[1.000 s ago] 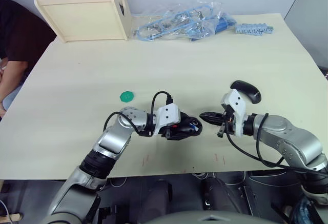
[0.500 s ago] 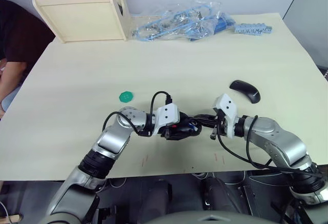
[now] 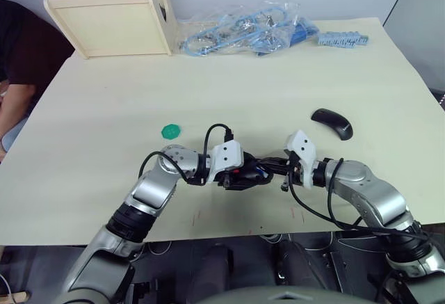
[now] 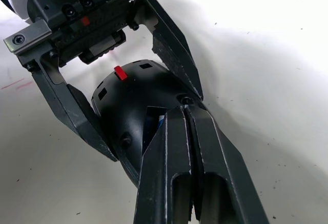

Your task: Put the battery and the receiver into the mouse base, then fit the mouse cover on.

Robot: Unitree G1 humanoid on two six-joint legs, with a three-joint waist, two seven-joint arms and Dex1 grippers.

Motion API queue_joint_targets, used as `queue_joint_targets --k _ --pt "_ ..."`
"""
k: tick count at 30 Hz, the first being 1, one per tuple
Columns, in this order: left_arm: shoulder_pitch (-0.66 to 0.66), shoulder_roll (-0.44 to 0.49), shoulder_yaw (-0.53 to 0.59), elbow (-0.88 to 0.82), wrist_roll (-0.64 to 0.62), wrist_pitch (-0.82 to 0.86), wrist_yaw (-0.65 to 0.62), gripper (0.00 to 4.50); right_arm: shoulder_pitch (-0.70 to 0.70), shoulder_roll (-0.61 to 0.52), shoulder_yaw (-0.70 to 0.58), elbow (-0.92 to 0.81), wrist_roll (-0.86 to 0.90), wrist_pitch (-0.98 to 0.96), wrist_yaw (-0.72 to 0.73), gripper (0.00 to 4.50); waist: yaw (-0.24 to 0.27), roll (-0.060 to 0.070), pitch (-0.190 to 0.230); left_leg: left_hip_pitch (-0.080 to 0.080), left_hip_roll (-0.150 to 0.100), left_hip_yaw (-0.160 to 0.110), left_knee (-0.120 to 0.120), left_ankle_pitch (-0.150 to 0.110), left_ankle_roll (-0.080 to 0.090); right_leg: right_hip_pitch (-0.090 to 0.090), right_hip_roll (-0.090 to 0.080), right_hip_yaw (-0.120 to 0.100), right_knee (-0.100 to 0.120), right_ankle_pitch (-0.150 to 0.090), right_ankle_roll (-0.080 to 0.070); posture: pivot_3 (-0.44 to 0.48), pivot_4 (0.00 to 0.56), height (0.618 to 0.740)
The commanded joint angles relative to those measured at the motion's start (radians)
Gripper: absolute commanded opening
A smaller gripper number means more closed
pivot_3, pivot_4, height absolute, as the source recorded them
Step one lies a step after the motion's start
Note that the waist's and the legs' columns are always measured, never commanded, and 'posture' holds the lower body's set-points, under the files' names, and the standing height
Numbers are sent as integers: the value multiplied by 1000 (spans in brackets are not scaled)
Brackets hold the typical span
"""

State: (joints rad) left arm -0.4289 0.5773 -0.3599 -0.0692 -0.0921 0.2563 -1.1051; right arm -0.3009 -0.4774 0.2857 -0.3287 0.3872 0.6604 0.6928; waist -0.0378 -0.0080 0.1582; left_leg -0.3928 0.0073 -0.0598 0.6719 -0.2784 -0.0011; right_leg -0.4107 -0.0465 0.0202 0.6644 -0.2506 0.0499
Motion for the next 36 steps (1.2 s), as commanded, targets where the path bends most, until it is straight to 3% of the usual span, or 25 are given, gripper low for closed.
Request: queue_joint_targets --k 1,29,36 --pt "17 22 -15 18 27 19 -5 2966 -1 7 -3 -12 -8 -17 10 29 0 0 0 0 0 0 0 0 0 0 0 0 0 0 0 0 150 740" --pt "19 15 -21 20 26 28 5 2966 27 -15 117 208 -188 -32 29 29 -4 -3 -7 16 0 1 -3 0 0 14 1 2 -2 0 0 0 150 740" --pt "18 14 -22 29 27 28 4 2966 -1 38 -27 113 -31 4 52 29 -4 -4 -8 16 0 0 -3 0 0 14 1 2 -2 0 0 0 150 740"
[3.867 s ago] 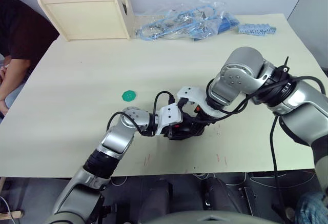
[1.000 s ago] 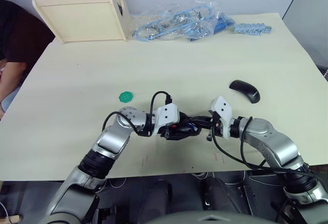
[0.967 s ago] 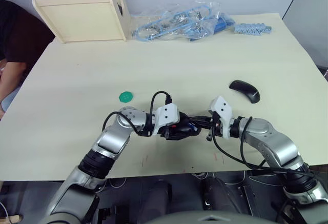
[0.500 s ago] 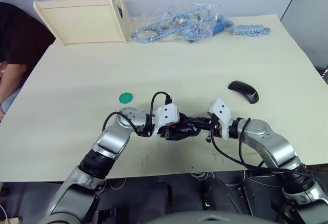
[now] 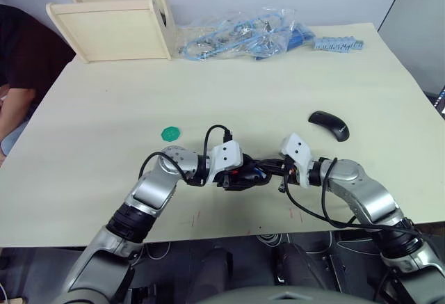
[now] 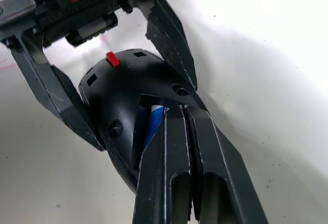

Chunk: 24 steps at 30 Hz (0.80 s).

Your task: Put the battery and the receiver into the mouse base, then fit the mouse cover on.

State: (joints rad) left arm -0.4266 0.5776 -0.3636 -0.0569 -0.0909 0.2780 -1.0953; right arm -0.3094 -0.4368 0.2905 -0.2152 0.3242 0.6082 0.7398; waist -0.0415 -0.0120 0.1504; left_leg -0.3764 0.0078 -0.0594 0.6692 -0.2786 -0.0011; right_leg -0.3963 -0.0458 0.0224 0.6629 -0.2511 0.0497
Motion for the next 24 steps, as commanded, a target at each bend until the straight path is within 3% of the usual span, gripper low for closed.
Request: queue_joint_targets --k 1,13,16,19,21,24 --pt "17 14 -19 18 26 6 -6 2966 1 -3 -53 -33 62 69 14 29 1 0 0 0 0 0 0 0 0 0 0 0 0 0 0 0 150 740" --pt "21 17 -18 21 28 -6 -5 2966 33 -134 -212 -219 215 143 78 29 2 1 3 -3 0 0 0 0 0 -1 0 -1 -1 0 0 0 150 740" --pt "18 17 -15 28 28 -15 -4 2966 69 -188 -277 -269 263 152 100 800 4 1 3 -3 0 -1 0 0 0 -1 -1 -1 -1 0 0 0 150 740" --pt "18 18 -12 32 25 -20 -6 2966 113 -233 -337 -308 310 157 117 2142 3 1 3 -3 0 0 0 0 0 -1 -1 -1 -1 0 0 0 150 740" --pt "20 17 -8 30 20 -22 -7 2966 135 -249 -363 -328 335 159 120 3580 3 1 3 -3 0 0 0 0 0 -1 0 -1 -1 0 0 0 150 740" --pt "23 18 2 28 10 -28 -9 2966 217 -291 -418 -372 343 130 142 4475 8 0 4 -3 0 0 0 0 0 -1 0 -1 -1 0 0 0 150 740"
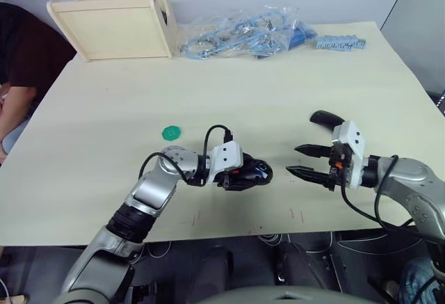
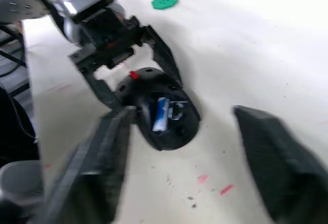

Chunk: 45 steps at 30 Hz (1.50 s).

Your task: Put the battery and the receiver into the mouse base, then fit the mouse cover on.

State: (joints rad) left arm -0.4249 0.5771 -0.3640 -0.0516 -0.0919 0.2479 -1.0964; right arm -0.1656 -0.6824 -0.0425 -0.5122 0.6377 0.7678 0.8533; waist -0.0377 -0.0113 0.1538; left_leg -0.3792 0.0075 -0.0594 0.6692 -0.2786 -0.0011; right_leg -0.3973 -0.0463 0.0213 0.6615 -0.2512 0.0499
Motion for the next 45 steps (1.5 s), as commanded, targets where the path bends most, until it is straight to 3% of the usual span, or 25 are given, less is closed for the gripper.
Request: queue_joint_targets --k 1,6,8,10,14,26,35,42,45 --pt "22 20 7 21 3 3 -12 2966 104 -59 -106 -92 34 -41 38 4475 6 -1 1 -1 0 -1 0 0 0 0 0 -1 -1 0 0 0 150 740" --pt "20 21 31 24 -45 14 -34 2966 220 -99 -196 -142 59 -70 55 4475 3 -1 2 0 0 0 0 0 0 0 0 0 -1 0 0 0 150 740" --pt "21 19 39 32 -53 -6 -36 3986 261 -107 -230 -153 64 -79 58 4500 2 -1 2 0 0 0 0 0 0 0 0 0 -1 0 0 0 150 740" --pt "22 13 51 32 -63 -16 -31 4483 285 -111 -247 -154 64 -88 58 4500 4 -1 3 -1 0 0 0 0 0 0 0 0 -1 0 0 0 150 740" --pt "30 13 72 19 -77 -24 -30 4483 313 -116 -257 -154 60 -105 57 4500 10 -2 8 -1 0 0 0 0 0 0 0 0 -1 0 0 0 150 740" --pt "248 90 352 -288 -372 188 12 4483 304 -122 -302 -80 44 -102 -7 4500 25 -2 12 -1 1 0 0 0 0 0 -1 0 -1 0 0 0 150 740" --pt "426 87 535 -389 -488 217 103 4483 109 -150 -269 79 25 -6 -99 4500 23 -1 14 -1 1 1 0 0 0 0 -1 1 -2 0 0 0 150 740" --pt "534 98 632 -378 -523 117 31 4483 -27 -155 -189 198 -6 38 -108 4500 25 -1 15 -2 1 2 0 0 0 0 -1 0 -2 0 0 0 150 740" --pt "569 92 693 -385 -599 84 -28 4483 -115 -146 -129 291 -52 29 -102 4500 22 -1 16 -1 1 4 0 0 0 -1 -1 1 -3 0 0 0 150 740"
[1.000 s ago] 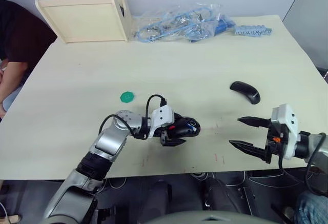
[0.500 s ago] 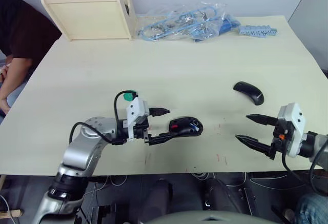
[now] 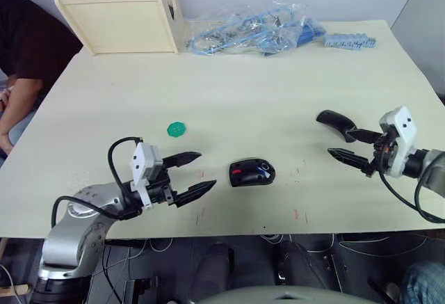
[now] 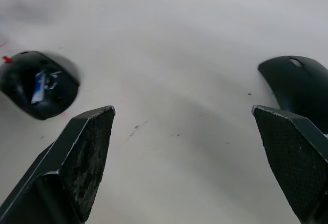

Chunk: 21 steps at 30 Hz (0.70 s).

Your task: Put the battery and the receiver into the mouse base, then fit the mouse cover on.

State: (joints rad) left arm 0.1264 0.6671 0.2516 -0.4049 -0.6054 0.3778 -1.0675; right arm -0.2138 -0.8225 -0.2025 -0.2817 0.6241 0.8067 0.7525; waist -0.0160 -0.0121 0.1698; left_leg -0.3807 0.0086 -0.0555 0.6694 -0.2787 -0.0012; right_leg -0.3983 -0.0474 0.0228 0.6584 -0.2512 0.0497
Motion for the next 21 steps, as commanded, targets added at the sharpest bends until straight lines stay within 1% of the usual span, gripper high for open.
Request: queue_joint_targets --k 1,3,6,10,14,17,21 --pt "28 10 89 -37 -113 -33 -70 4483 -94 -1 45 96 -53 -13 0 4500 1 0 0 0 0 0 0 0 0 0 0 0 0 0 0 0 150 740" --pt "43 16 103 -50 -146 -21 -79 4483 -133 4 59 155 -77 -22 0 4500 2 1 1 0 0 0 0 0 0 0 0 0 0 0 0 0 150 740" --pt "101 19 145 -74 -187 -29 -103 4483 -177 9 70 233 -114 -44 0 4500 3 1 1 -1 0 0 0 0 0 -1 0 -1 -1 0 0 0 150 740" --pt "139 29 164 -86 -202 -31 -115 4483 -222 10 64 315 -141 -62 10 4500 3 1 2 -3 0 1 0 0 0 -3 0 1 0 0 0 0 150 740" --pt "150 42 159 -87 -190 -40 -130 4483 -252 12 71 374 -164 -86 30 4500 1 2 2 -3 0 1 0 0 0 -4 0 1 0 0 0 0 150 740" --pt "148 37 155 -89 -191 -44 -118 4483 -271 19 80 421 -182 -111 46 4500 1 2 2 -3 0 1 0 0 0 -4 0 1 0 0 0 0 150 740" --pt "142 27 132 -84 -171 -60 -110 4483 -296 32 107 495 -206 -163 105 4500 1 2 2 -2 0 3 0 0 0 -4 0 2 1 0 0 0 150 740"
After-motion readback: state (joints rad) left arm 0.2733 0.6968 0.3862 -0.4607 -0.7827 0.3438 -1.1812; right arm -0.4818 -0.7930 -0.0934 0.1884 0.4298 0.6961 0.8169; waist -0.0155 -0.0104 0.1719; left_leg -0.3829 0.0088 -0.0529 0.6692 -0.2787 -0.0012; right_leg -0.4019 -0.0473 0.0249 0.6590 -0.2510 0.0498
